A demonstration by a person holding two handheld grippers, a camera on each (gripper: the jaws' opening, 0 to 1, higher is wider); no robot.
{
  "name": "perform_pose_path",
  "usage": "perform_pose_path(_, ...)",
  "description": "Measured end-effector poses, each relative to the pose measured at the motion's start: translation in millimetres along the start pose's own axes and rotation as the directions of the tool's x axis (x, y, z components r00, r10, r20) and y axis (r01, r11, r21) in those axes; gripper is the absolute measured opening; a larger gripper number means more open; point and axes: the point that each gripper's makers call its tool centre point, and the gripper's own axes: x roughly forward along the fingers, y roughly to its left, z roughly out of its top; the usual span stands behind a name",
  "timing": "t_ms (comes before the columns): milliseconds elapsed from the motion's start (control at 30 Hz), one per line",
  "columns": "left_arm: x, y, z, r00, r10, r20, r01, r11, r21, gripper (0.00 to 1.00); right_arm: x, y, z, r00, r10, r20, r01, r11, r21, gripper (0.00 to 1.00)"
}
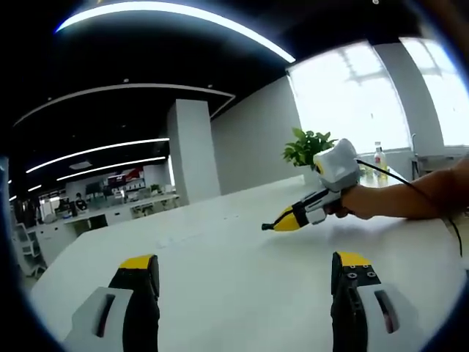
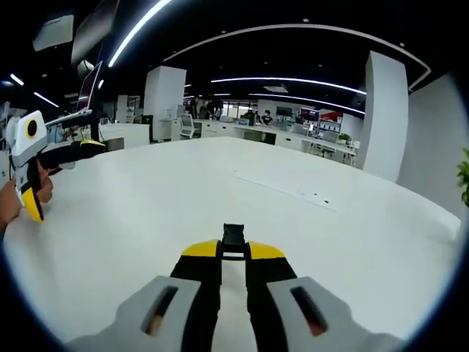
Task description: Snap the two parts of the plastic buckle together until the buckle closes and remains connected.
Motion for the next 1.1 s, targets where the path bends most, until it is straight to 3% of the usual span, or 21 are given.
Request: perform_pose_path(1100,-5,-12.4,-9.2,0.999,-0.025,-0.026,0.025,1.000,0.000,1.00,71,-19,14.6,1.000,0.007,-0.016,-0.007,1.000,-0.001,0.09)
